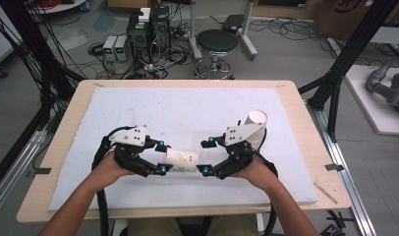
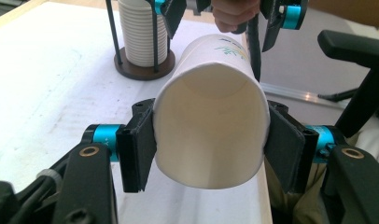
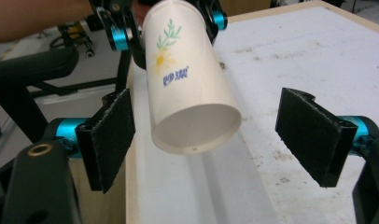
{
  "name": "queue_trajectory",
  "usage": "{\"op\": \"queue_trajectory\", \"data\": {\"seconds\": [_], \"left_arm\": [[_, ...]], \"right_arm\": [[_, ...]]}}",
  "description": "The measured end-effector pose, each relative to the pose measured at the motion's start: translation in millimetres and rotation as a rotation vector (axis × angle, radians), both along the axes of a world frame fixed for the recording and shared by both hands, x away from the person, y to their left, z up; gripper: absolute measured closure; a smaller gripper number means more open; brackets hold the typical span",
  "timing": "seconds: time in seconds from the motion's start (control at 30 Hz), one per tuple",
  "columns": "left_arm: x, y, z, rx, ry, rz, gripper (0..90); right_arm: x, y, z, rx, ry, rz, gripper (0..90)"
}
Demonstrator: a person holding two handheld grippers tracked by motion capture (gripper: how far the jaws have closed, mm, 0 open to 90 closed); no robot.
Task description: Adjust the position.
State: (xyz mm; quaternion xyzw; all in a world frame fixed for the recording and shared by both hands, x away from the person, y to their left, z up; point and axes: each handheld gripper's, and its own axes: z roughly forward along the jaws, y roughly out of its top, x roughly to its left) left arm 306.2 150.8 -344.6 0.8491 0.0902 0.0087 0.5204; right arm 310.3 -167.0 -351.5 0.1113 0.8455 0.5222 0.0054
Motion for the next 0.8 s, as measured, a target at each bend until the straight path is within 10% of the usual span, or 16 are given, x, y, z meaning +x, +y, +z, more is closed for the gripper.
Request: {"op": "queue_trajectory", "data": {"seconds": [0.8], "left_arm": [[4.0,-18.8,29.5,0.329,-0.05,-0.057,38.8]], "right_arm": [[-0.7,33.6,9.6,-0.202,-0.085,0.04,20.3]]}}
